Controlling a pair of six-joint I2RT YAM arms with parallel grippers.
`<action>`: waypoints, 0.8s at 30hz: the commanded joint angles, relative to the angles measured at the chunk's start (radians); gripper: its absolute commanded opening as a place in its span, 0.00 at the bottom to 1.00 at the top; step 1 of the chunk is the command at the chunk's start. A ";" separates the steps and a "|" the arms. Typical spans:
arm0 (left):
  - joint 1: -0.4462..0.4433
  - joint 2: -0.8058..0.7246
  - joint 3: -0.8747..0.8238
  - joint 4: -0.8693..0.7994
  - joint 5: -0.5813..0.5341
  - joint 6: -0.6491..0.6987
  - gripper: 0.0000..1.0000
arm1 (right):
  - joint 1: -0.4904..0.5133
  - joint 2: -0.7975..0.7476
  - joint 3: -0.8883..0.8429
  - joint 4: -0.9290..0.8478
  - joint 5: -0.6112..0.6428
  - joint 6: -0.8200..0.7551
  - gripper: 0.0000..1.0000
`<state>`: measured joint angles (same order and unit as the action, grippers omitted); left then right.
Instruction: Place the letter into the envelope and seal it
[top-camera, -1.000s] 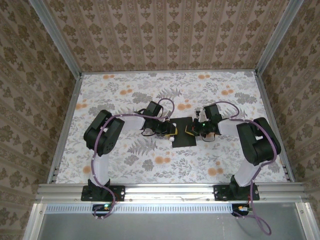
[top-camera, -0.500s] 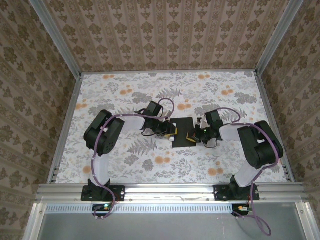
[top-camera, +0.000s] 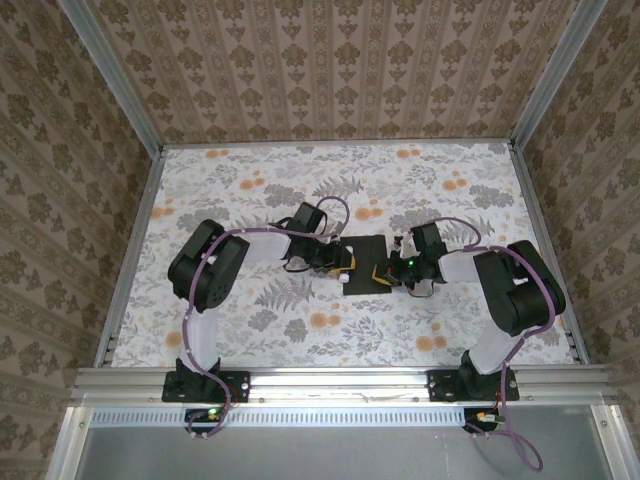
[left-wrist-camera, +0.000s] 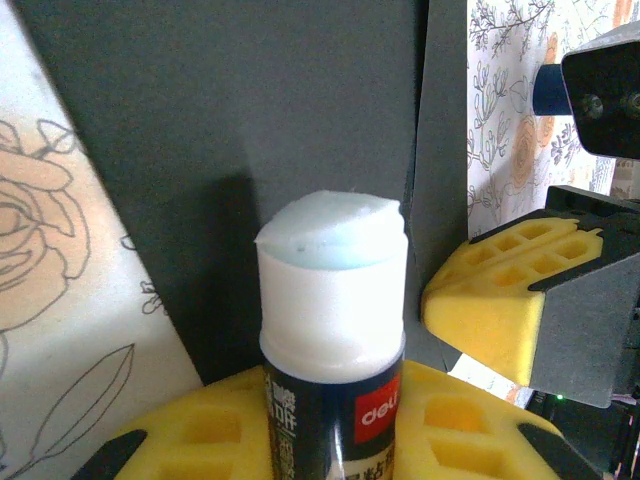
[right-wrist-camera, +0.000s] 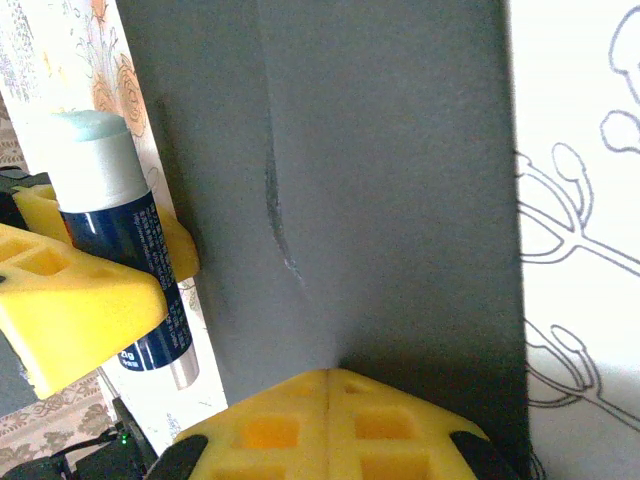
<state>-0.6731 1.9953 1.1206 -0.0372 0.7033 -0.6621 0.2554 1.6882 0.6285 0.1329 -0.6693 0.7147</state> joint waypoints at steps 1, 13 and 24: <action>-0.011 0.026 0.033 -0.016 -0.002 0.009 0.00 | 0.004 -0.025 0.030 -0.068 0.031 -0.007 0.00; -0.007 0.020 0.103 -0.063 -0.010 0.051 0.00 | -0.081 -0.143 0.211 -0.237 0.030 -0.077 0.00; -0.002 -0.034 0.128 -0.110 0.003 0.145 0.00 | -0.114 -0.174 0.221 -0.268 0.042 -0.105 0.05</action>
<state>-0.6792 2.0113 1.2194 -0.1032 0.6952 -0.5880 0.1501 1.5528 0.8501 -0.1078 -0.6369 0.6308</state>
